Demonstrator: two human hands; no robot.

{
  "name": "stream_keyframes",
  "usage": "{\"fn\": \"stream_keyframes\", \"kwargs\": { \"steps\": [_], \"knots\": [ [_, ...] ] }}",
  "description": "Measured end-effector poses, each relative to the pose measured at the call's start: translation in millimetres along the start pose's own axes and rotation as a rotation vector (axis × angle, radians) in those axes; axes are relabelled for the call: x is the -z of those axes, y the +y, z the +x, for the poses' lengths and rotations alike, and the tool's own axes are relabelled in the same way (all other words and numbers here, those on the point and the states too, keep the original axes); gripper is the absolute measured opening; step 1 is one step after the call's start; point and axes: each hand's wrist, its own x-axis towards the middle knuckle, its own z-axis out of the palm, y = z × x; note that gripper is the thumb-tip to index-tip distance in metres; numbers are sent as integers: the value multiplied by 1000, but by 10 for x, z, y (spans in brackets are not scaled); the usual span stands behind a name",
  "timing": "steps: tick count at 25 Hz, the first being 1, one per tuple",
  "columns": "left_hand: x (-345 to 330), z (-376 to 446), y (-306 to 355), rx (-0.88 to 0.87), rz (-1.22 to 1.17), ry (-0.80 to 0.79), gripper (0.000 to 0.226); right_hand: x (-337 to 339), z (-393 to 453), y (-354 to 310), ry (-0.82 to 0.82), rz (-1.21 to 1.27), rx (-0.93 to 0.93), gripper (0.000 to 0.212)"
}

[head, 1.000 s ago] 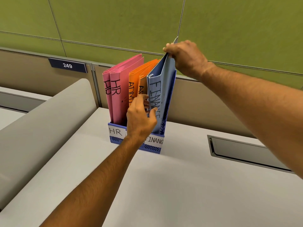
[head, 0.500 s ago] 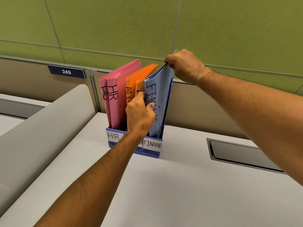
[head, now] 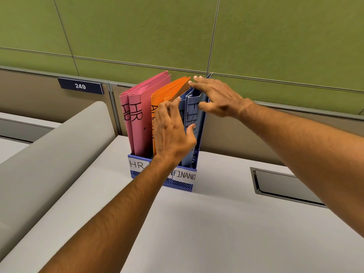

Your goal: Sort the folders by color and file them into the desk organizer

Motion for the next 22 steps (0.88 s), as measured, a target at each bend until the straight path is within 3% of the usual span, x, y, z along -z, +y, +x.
{"fn": "stream_keyframes", "kwargs": {
  "steps": [3,7,12,22],
  "knots": [
    [2,-31,-41,-17,45,-68,97,-127,-62,-39,-59,36,-11,91],
    [-4,-35,-60,-47,55,-147,106,-237,-87,-25,-65,56,-32,98],
    [14,-25,-66,-71,69,-194,105,-235,-125,-30,-59,105,-60,103],
    [116,-103,40,-141,103,-250,100,-228,-769,-168,103,206,-165,103]
  ]
}}
